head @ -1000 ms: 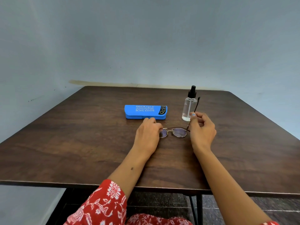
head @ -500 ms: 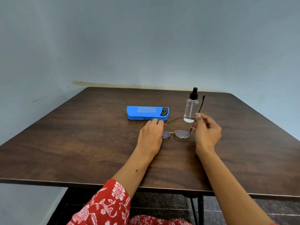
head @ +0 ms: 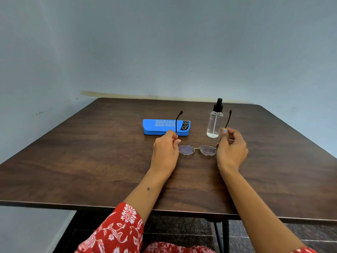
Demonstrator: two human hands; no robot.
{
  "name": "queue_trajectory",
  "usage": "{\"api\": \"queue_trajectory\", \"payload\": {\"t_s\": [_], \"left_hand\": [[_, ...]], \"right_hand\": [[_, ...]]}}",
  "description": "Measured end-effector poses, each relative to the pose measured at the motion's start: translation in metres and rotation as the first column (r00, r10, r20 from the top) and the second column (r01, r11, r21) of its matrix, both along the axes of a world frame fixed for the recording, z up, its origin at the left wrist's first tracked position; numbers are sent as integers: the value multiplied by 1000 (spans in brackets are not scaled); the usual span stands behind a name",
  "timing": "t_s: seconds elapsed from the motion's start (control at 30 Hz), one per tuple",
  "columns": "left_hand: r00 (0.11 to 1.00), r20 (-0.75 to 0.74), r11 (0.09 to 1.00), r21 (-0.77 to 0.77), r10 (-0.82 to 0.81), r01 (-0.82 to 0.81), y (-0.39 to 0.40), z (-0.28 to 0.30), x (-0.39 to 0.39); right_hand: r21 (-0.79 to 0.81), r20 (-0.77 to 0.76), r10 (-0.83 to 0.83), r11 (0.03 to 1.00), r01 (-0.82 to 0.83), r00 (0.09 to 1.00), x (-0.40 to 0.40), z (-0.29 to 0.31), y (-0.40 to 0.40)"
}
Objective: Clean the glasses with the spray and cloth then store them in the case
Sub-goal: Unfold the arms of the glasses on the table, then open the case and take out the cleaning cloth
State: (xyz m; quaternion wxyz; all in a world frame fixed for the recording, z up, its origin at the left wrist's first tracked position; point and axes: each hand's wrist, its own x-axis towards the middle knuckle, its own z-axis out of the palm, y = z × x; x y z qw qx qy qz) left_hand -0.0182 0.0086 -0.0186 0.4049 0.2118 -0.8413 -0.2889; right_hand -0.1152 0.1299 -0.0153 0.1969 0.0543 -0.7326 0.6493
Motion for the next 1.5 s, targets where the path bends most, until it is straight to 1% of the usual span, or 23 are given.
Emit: {"api": "queue_trajectory", "payload": {"t_s": [0.2, 0.43, 0.57, 0.7, 0.8, 0.87, 0.9, 0.97, 1.0, 1.07, 1.13, 1.17, 1.2, 1.23, 1.27, 1.33, 1.4, 1.5], "left_hand": [[999, -37, 993, 112, -19, 23, -2, -1, 0], [995, -90, 979, 195, -35, 52, -6, -1, -3], [997, -73, 980, 191, -37, 51, -7, -1, -4], [998, -57, 985, 170, -12, 22, -6, -1, -3], [996, -86, 983, 185, 14, 2, -6, 1, 1], [991, -126, 976, 219, 42, -13, -12, 5, 5], [987, -147, 974, 224, 59, -25, -19, 8, 7], [981, -174, 979, 198, 79, -44, -38, 13, 11], [983, -168, 984, 175, 74, -44, -50, 15, 13], [994, -94, 990, 132, 56, -44, -74, 18, 15], [1000, 2, 996, 87, 31, -31, -93, 18, 16], [999, 37, 998, 61, 8, -10, -100, 18, 16], [998, 68, 999, 43, -18, 15, -105, 18, 16], [993, 104, 998, 41, -46, 42, -110, 17, 16], [987, 142, 996, 52, -74, 67, -113, 16, 15], [972, 209, 994, 55, -104, 95, -124, 12, 11], [959, 257, 993, 45, -118, 110, -136, 9, 7], [939, 294, 983, 103, -176, 152, -149, 7, 3]], "right_hand": [[58, -43, -18, 998, 20, 999, -3, -5, -2], [100, -61, 0, 995, 6, 998, -1, -5, -1], [108, -60, 5, 994, 2, 998, 1, -1, 0], [69, -56, 23, 997, -19, 998, 4, 2, 1], [28, -117, -34, 999, 38, 993, 5, 3, 1], [7, -247, -100, 994, 105, 964, 7, 6, 3], [-3, -346, -128, 991, 136, 929, 9, 10, 3], [2, -562, -134, 987, 163, 816, 18, 17, 2], [27, -662, -96, 988, 152, 744, 23, 20, -2], [129, -809, 51, 987, 92, 585, 37, 21, -17], [299, -869, 253, 953, 43, 425, 55, 18, -38], [395, -863, 360, 918, 29, 355, 62, 15, -49], [493, -833, 464, 870, 25, 303, 68, 13, -60], [586, -784, 556, 810, 33, 277, 73, 11, -70], [663, -727, 628, 747, 49, 278, 76, 9, -79], [761, -628, 699, 644, 82, 343, 76, 7, -96], [822, -539, 705, 559, 106, 460, 71, 4, -112], [892, -388, 652, 444, 88, 651, 62, -1, -136]]}}
